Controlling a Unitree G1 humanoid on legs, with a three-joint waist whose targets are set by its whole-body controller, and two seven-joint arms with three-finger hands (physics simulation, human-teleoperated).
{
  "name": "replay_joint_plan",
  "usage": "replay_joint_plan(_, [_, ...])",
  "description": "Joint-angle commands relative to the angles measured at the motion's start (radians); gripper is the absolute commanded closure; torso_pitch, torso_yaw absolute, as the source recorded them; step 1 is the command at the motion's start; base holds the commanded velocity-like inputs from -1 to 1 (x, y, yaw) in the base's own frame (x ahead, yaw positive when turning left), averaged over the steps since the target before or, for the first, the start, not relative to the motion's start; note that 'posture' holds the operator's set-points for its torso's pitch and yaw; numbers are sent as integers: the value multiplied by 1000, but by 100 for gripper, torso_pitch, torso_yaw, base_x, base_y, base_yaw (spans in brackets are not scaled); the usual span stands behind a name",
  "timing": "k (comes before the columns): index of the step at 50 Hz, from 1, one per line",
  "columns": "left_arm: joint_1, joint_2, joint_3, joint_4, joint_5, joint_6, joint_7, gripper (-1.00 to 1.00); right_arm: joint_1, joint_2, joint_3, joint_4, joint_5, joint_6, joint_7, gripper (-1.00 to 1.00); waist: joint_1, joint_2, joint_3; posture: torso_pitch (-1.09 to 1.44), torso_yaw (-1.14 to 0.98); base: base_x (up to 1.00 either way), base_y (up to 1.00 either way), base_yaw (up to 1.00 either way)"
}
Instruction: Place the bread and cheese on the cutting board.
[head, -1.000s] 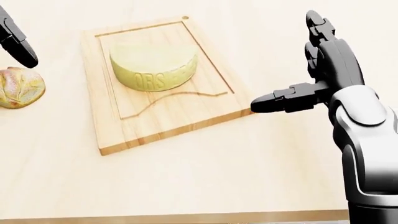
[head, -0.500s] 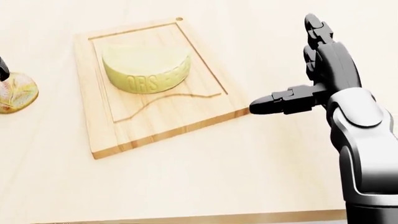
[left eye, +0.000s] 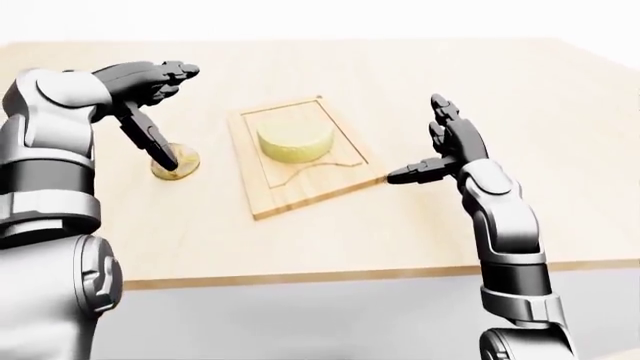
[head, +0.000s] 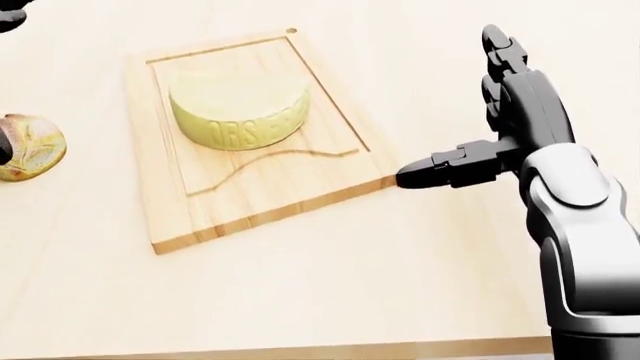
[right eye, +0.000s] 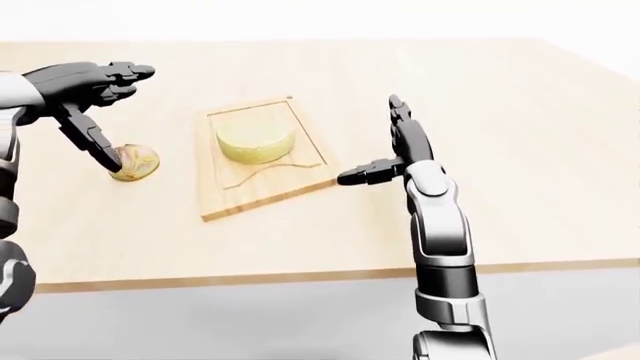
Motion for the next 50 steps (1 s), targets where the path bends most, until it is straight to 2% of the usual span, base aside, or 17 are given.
replay_joint_plan(1, [-26,21,16,-74,-23,7,-39,-100,-27,-12,-12,-30,-2,-39,-4,-100,0,5,-31,0,0,0,0,0])
replay_joint_plan(9, [16,42,29,-176,-52,61,-175,-100,-25,-11,-13,-28,0,-42,-6,-100,0,5,-28,0,0,0,0,0])
replay_joint_plan(12, [40,44,33,-170,-55,34,-174,-100,-22,-10,-12,-21,0,-50,-9,-100,0,6,-27,0,0,0,0,0])
replay_joint_plan(15, [47,40,33,-156,-56,18,-148,-100,-16,-1,-17,-22,12,-65,-10,-100,1,7,-29,0,0,0,0,0])
replay_joint_plan(18, [36,33,20,-111,-39,-22,-84,-100,-5,-2,-10,-26,5,-63,-11,-100,2,6,-31,0,0,0,0,0])
replay_joint_plan(25, [70,-14,11,-106,-23,-39,-43,-100,-14,-14,-14,-36,2,-48,-2,-100,2,4,-32,0,0,0,0,0])
replay_joint_plan(30, [77,-36,13,-131,-27,-14,-49,-100,-10,-10,-11,-27,-4,-60,-4,-100,2,2,-34,0,0,0,0,0])
replay_joint_plan(34, [79,-28,10,-107,-16,-35,-24,-100,-1,-4,-10,-23,-6,-70,-6,-100,0,1,-35,0,0,0,0,0])
replay_joint_plan(43, [78,14,19,-89,-11,-46,-31,-100,2,4,-5,-18,-13,-76,-6,-100,-2,6,-35,0,0,0,0,0])
replay_joint_plan(50, [112,6,20,-69,-10,-63,8,-100,5,14,1,12,-14,-107,-13,-100,-1,9,-37,0,0,0,0,0])
